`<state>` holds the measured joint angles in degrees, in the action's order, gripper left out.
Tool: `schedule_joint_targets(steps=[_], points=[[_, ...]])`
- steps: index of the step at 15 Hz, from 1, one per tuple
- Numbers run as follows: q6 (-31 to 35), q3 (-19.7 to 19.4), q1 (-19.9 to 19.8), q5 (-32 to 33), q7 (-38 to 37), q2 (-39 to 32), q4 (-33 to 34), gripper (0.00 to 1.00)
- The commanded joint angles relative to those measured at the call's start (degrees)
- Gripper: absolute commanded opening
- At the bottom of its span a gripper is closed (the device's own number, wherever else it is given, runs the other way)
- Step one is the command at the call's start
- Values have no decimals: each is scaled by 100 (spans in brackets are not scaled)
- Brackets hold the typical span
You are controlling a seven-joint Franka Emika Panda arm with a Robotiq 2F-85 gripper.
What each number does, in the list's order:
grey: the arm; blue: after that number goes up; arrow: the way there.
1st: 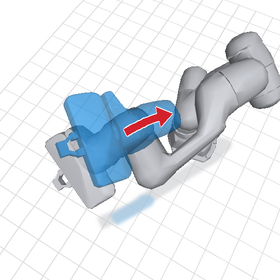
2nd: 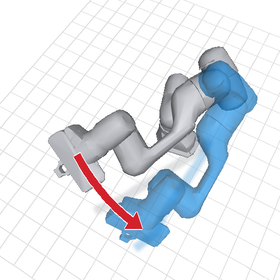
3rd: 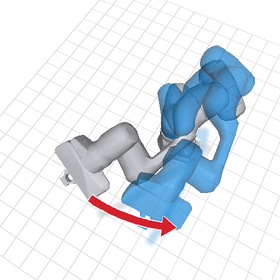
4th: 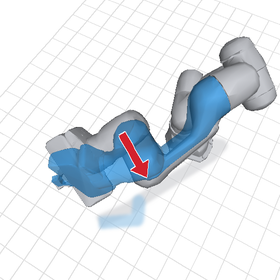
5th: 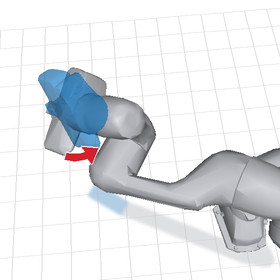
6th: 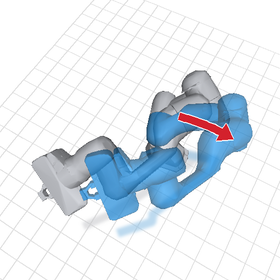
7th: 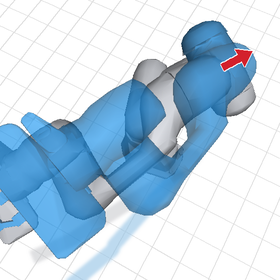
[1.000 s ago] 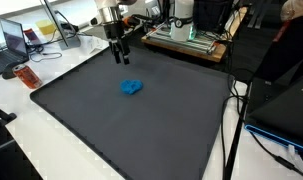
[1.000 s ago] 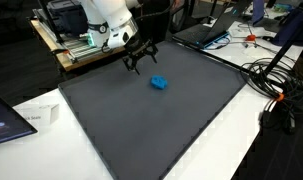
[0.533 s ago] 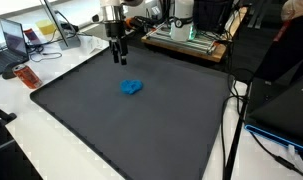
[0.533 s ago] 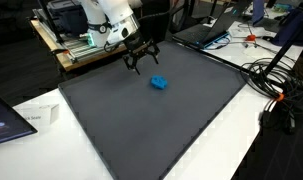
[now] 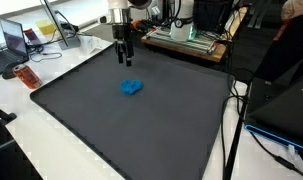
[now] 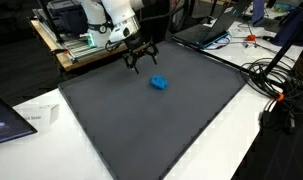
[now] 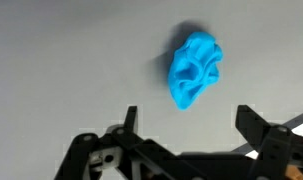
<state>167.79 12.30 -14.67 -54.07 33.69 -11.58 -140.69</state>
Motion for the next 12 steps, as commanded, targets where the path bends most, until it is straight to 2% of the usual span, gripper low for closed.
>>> schedule_joint_targets(steps=[1, 7, 10, 12], points=[[376, 202, 54, -320, 141, 293, -404, 100], [1182, 317, 466, -81, -546, 376, -832, 100], [1580, 215, 846, 34, -962, 352, -1003, 100], [1810, 15, 1202, 124, -1328, 256, -1116, 100]])
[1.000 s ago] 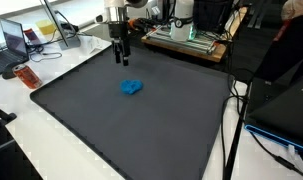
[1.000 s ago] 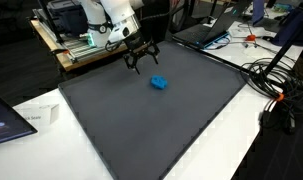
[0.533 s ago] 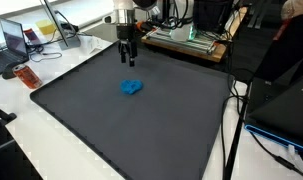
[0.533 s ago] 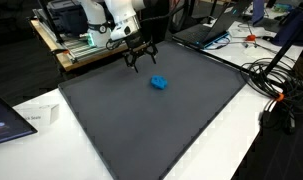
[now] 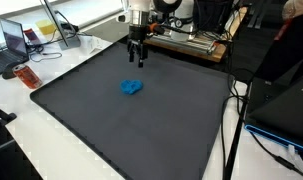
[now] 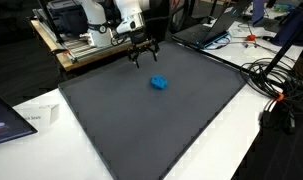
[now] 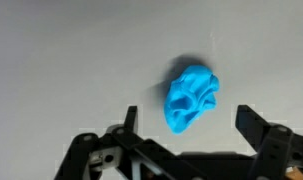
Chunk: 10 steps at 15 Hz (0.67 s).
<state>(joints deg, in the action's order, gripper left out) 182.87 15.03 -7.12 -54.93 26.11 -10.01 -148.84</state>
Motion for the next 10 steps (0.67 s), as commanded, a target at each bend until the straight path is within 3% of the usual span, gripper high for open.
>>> schedule_joint_targets(steps=[1, 3, 4, 5, 6, 7, 10], points=[[415, -381, 661, 225, -737, 61, -338, 100], [641, -676, 1123, 158, -959, -25, -402, 100], [786, -704, 1127, 781, -1585, -47, -540, 100], [830, -1021, 1589, 187, -1083, -100, -422, 100], [640, -636, 1094, 291, -1044, -63, -375, 100], [650, -941, 1328, 1088, -1768, -33, -527, 100], [650, -927, 1303, 1086, -1770, -43, -523, 100]])
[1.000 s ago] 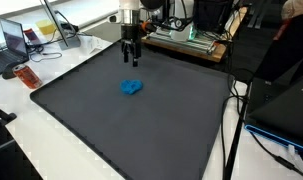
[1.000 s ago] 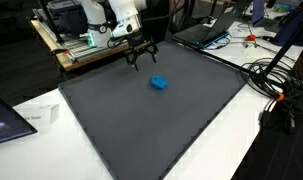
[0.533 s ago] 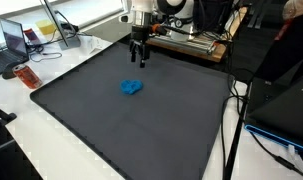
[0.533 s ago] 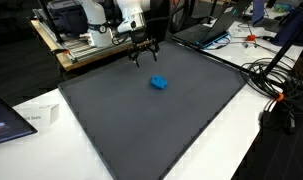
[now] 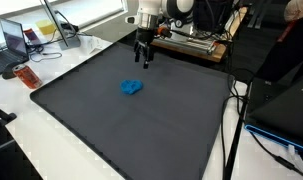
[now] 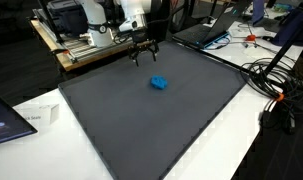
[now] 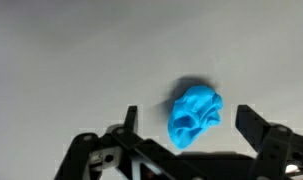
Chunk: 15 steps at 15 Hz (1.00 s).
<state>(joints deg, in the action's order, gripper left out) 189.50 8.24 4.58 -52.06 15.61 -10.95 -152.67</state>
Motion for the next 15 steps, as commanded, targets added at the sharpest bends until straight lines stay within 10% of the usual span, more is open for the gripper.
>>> schedule_joint_targets(steps=[1, 8, 15], points=[[-12, -248, 125, 799, -721, 51, -139, 100], [47, -746, 594, 1079, -260, -181, 72, 100], [-62, -2224, 2223, 1028, 312, -543, 441, 100]])
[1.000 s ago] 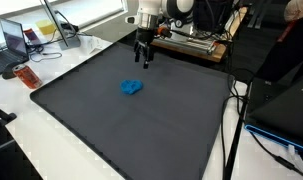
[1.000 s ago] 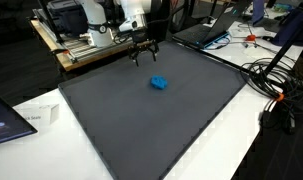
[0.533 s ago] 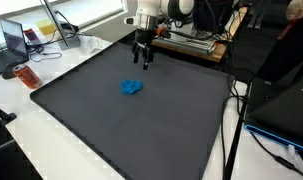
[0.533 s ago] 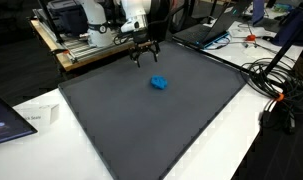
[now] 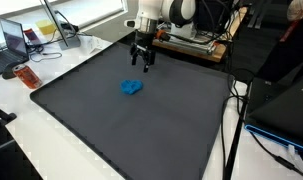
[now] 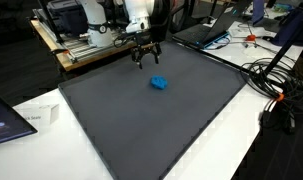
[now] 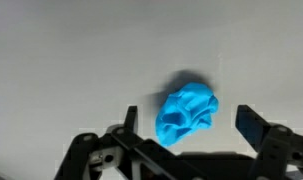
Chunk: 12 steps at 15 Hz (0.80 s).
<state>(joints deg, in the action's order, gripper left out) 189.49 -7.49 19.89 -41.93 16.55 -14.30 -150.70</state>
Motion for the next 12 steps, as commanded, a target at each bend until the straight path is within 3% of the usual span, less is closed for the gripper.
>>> schedule_joint_targets(steps=[1, 8, 12], points=[[-114, -905, 962, -2, 258, -264, 319, 100], [-1247, -2706, 2662, 490, 77, -677, 897, 100], [-2096, -3416, 3111, 972, -158, -908, 1340, 100]])
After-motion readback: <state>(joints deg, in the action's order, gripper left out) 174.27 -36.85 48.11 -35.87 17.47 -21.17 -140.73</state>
